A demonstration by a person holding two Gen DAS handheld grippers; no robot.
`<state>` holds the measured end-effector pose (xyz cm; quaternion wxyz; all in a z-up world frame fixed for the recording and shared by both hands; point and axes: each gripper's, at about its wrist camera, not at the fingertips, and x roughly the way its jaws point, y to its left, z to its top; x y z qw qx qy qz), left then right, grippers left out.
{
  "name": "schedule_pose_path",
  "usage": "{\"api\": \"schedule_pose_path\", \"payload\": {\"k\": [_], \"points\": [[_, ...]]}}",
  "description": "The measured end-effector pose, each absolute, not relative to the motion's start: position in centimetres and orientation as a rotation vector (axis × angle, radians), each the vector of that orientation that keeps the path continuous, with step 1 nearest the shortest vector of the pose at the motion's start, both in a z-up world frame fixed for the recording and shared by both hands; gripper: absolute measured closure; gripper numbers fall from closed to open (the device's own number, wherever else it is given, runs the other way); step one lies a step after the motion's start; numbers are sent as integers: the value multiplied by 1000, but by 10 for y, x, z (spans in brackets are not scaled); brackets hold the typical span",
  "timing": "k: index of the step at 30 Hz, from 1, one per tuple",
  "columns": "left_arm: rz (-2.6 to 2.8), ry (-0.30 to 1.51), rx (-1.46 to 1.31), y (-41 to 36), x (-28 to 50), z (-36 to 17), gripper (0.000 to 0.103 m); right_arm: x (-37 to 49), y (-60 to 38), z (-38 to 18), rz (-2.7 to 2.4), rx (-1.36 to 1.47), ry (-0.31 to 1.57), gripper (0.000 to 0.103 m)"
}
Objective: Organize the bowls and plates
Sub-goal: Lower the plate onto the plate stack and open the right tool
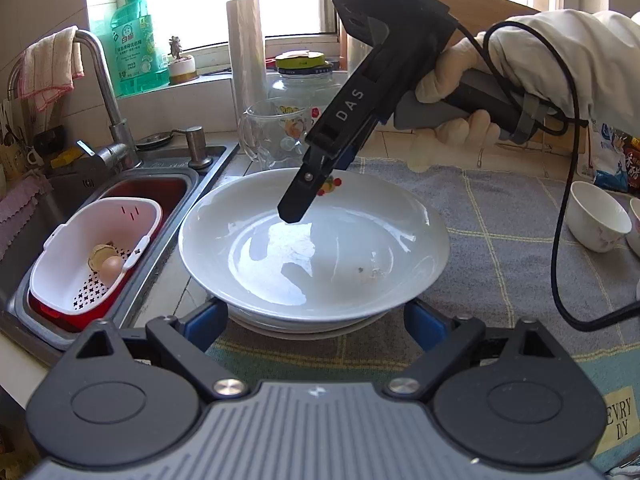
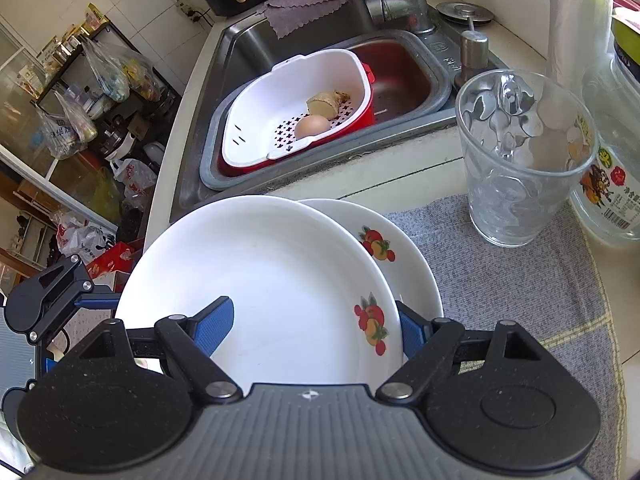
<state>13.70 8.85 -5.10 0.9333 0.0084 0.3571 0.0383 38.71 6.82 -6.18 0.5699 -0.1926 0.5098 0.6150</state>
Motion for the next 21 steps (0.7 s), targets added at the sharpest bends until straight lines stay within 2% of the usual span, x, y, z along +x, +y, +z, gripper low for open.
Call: {"api": "schedule_pose_path", "payload": {"k": [21], "points": [[69,762,-25,94,139,-54,9,382,74,-74,1405,-467,1207,15]]}}
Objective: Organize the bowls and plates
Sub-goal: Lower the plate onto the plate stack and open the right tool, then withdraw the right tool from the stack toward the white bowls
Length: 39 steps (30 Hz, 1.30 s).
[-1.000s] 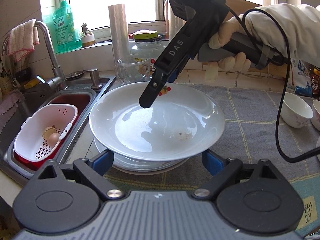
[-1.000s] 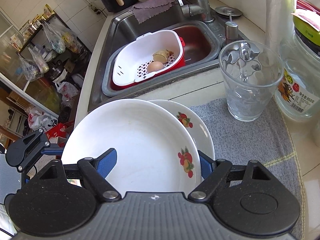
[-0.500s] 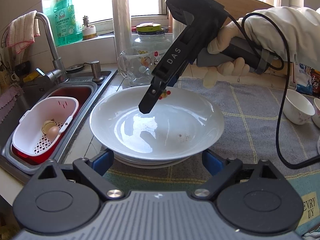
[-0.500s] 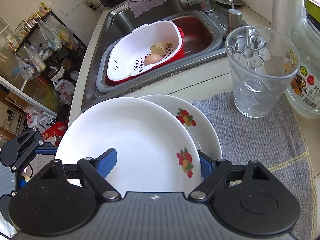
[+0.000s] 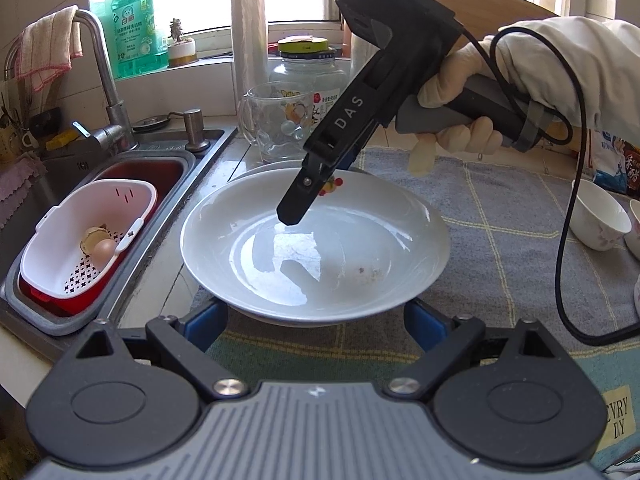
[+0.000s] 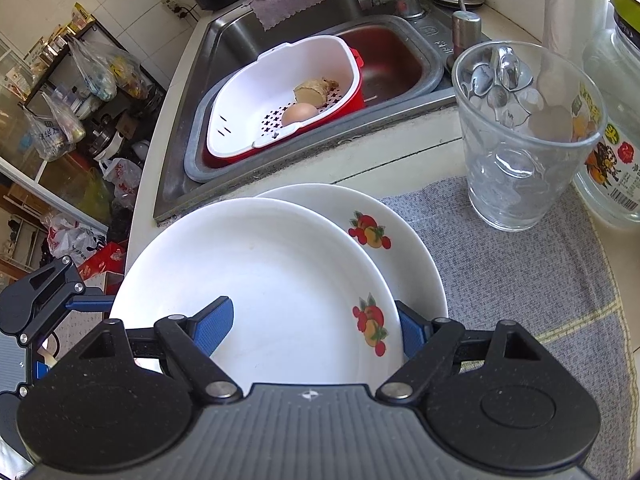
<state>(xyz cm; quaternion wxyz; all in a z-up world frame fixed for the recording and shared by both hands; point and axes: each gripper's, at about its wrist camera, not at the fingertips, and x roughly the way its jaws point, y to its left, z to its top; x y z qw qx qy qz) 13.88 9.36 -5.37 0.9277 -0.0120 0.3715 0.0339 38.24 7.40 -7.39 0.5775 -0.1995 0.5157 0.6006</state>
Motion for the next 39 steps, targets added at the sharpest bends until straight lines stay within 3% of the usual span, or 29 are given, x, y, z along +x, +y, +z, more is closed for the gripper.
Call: {"api": "schedule_pose_path", "payload": {"k": [13,39], "points": [[65,757,-46,99,136,-53,9,371,83,-71,1354,-531,1187,7],[5,719,14,99,142,-55,8,353,42,-38,1253,-500,1075,0]]}}
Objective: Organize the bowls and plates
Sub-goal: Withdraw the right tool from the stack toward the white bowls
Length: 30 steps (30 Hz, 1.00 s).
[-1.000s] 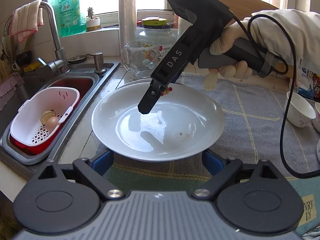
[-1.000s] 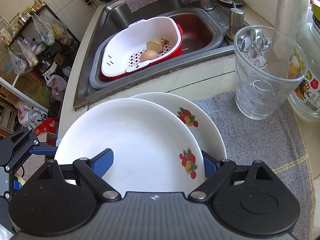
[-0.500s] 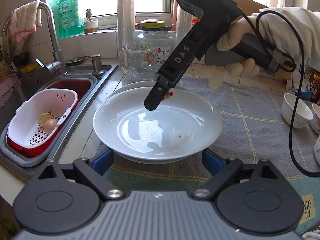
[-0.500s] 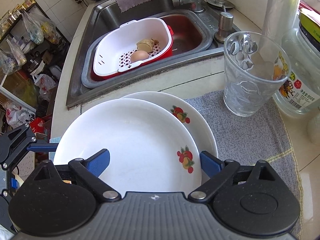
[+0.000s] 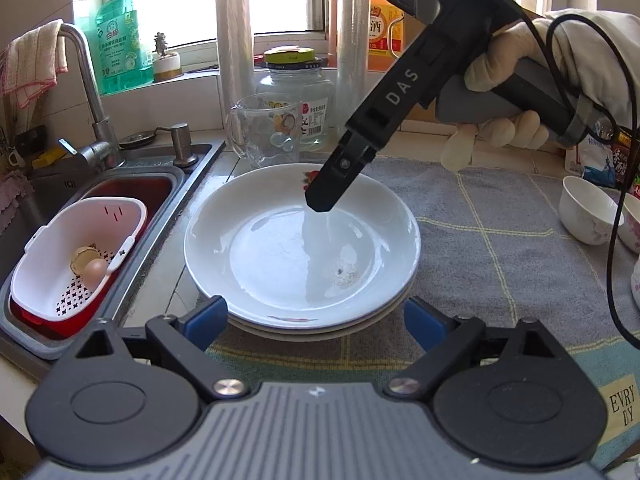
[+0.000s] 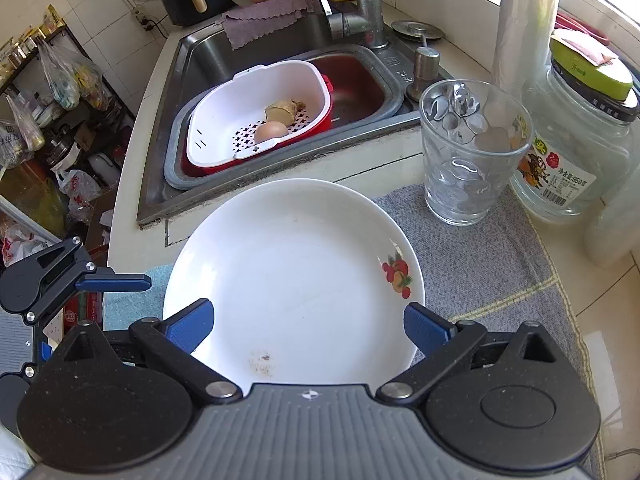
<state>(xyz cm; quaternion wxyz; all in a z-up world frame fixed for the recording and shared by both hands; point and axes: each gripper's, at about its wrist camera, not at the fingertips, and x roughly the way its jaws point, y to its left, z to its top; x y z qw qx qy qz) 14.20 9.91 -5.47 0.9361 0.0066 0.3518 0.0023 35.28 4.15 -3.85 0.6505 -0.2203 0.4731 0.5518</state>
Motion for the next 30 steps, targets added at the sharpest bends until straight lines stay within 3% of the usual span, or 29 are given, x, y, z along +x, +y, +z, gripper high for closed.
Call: {"api": "schedule_pose_path", "payload": {"k": [21,30], "points": [[-138,644,95,89,148,-44,5,287,-15,-10,979,-452,851,0],[-312,600,159,75,155,-40,2,248,-64,-9,714,-261,786,0]]}}
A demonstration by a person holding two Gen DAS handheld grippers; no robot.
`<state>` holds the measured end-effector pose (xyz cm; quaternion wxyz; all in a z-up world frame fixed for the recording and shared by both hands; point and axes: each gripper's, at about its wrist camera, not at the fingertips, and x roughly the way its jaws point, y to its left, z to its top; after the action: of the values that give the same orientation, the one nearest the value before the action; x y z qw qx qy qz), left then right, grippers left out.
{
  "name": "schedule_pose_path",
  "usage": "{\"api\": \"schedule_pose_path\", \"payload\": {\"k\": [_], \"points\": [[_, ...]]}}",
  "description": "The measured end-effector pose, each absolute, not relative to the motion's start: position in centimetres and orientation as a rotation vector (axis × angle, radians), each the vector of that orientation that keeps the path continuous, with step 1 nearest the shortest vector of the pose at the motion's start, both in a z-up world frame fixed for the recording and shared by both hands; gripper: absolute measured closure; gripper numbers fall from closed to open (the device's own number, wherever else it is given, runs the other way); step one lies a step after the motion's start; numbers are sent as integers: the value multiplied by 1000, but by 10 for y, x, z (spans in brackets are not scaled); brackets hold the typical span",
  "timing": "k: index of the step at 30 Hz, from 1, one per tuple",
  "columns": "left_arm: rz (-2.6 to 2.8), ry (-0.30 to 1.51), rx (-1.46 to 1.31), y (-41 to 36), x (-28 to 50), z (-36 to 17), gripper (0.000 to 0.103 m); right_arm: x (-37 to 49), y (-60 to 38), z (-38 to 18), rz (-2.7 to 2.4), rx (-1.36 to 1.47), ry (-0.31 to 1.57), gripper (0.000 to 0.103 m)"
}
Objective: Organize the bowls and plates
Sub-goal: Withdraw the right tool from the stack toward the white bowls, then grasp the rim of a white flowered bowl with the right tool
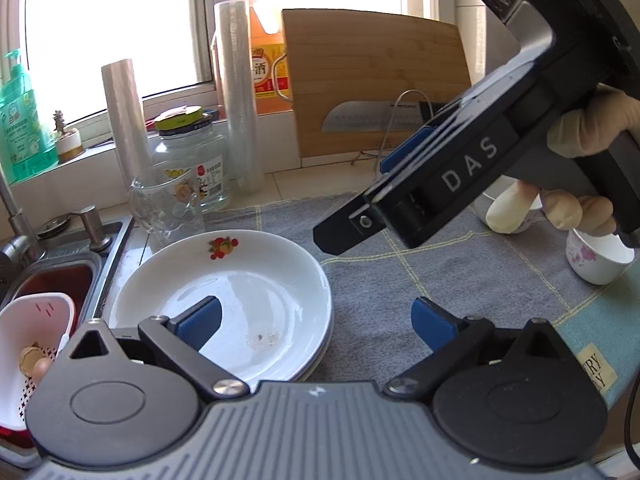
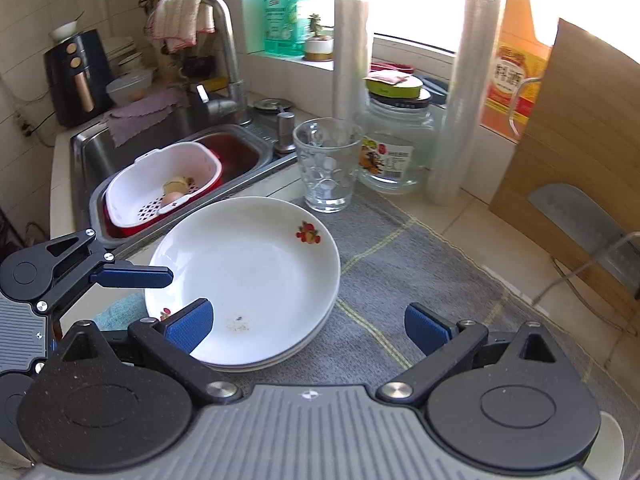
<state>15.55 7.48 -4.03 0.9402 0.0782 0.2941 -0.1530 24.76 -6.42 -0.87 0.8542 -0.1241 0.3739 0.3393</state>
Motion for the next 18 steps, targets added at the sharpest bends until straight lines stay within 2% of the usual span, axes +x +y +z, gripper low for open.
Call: {"api": "schedule_pose_path", "payload": {"k": [10,18], "points": [[-547,557,260,37,159,-41,1,197,-135,-4,392,-161,730,0],[-683,593,250,-20,162,-50,1,166,-221,-15,130,-96,710,0]]}}
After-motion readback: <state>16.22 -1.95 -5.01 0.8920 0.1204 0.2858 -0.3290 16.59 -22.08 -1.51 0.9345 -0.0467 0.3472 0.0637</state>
